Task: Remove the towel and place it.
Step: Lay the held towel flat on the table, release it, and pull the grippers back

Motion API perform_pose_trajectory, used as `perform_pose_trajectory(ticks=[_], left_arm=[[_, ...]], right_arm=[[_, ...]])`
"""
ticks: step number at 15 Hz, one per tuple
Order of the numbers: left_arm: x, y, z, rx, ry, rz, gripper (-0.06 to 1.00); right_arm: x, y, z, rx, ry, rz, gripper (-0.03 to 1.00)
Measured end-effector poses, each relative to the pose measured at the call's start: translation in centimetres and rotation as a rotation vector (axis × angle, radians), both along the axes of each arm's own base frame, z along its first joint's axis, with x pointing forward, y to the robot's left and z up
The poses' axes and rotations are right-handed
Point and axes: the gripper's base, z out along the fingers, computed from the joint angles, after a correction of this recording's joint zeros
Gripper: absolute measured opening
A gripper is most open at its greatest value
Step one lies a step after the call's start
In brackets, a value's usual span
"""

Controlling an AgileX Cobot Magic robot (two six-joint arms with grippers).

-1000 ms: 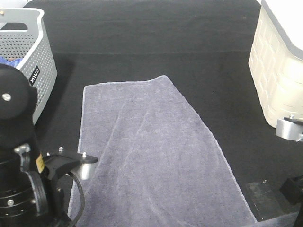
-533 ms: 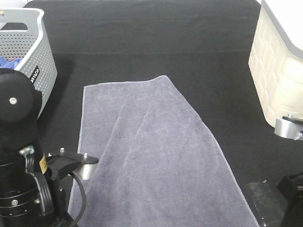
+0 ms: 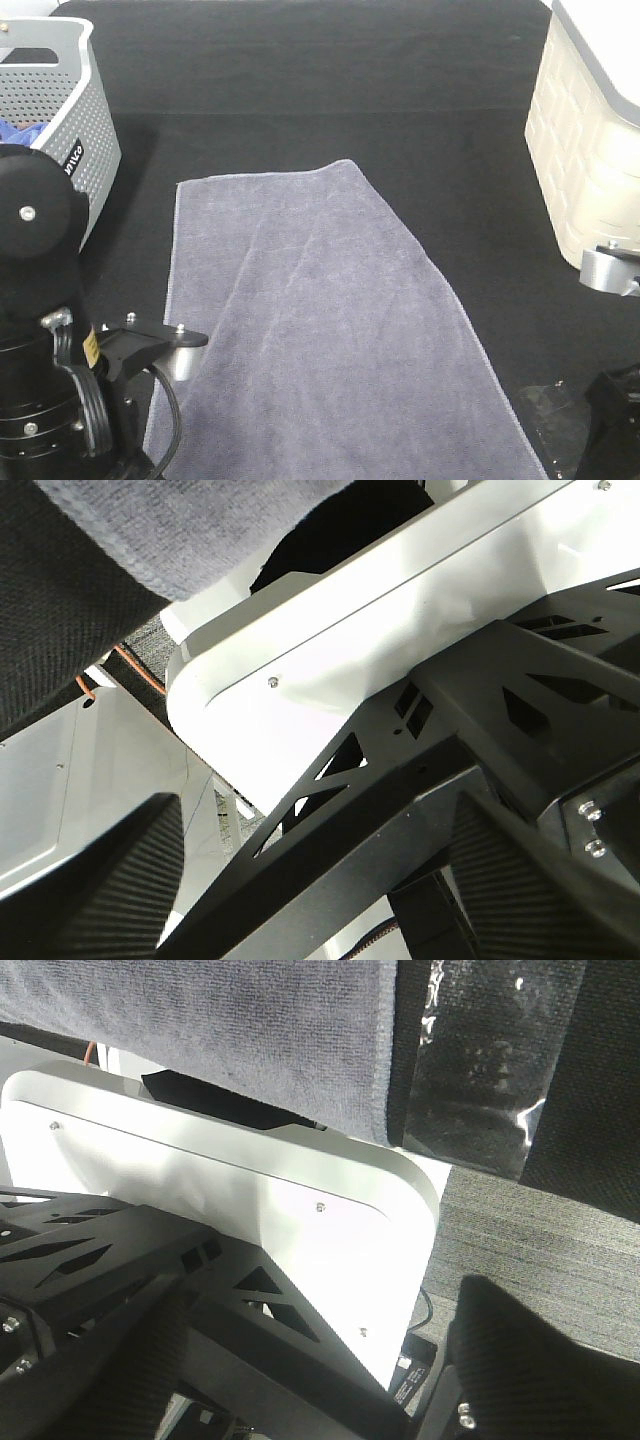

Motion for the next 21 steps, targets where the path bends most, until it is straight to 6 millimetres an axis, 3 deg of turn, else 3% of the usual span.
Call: perform_pose_trajectory(ticks=[6, 9, 15, 21], left_arm=[[-0.3, 0.4, 0.4, 0.021, 0.022, -0.029, 0.71], [0.0, 0.1, 2.4, -0.036, -0.042, -0.034, 0.69], [3.7, -1.3, 7.1, -0.054, -0.314, -0.086, 0.69], [6.9, -0.7, 8.9, 0.058, -0.603, -0.060, 0.69]], right_arm=[[0.3, 0.1, 0.3, 0.003, -0.008, 0.002, 0.70], [1.1, 0.2, 1.3, 0.012, -0.039, 0.005, 0.70], [3.9, 0.8, 4.5, 0.035, -0.180, 0.009, 0.70], [6.2, 0.9, 6.9, 0.035, -0.357, 0.002, 0.70]])
